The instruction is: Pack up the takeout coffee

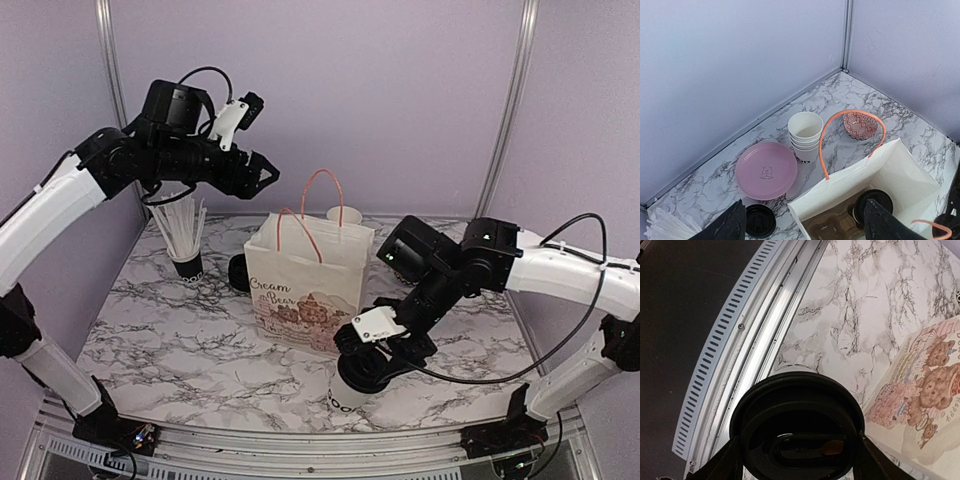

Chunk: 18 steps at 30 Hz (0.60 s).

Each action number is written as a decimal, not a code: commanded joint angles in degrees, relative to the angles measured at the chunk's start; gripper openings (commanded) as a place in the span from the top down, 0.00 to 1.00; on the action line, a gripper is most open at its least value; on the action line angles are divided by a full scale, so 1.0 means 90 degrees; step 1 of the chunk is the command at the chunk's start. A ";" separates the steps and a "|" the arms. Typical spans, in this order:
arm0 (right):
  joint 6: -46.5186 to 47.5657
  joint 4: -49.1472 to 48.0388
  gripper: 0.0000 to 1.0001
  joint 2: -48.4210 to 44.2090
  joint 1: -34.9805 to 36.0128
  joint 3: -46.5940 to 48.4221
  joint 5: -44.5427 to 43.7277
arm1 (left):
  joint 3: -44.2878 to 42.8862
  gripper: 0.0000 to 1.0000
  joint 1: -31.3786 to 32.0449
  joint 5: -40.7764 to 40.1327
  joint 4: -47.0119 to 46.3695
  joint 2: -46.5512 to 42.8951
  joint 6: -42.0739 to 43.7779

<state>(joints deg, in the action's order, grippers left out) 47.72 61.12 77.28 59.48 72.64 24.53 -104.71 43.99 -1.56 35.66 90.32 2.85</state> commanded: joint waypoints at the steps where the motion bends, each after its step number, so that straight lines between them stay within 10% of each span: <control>1: -0.0266 -0.0731 0.47 0.1088 0.0455 0.0687 -0.0669 | 0.0468 0.18 0.0010 -0.0649 0.0400 -0.0901 -0.0161; 12: -0.0695 -0.0526 0.48 0.3272 0.0851 0.2375 -0.1359 | 0.1619 0.18 0.0057 -0.0488 0.0434 -0.2159 -0.0540; 18: -0.0639 -0.0153 0.03 0.3265 0.0861 0.2728 -0.1018 | 0.1724 0.18 0.0121 0.0050 0.0689 -0.2216 -0.0255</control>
<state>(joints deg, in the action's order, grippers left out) 42.02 56.64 107.00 66.98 93.80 13.98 -89.54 44.38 -4.60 39.44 71.75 -1.10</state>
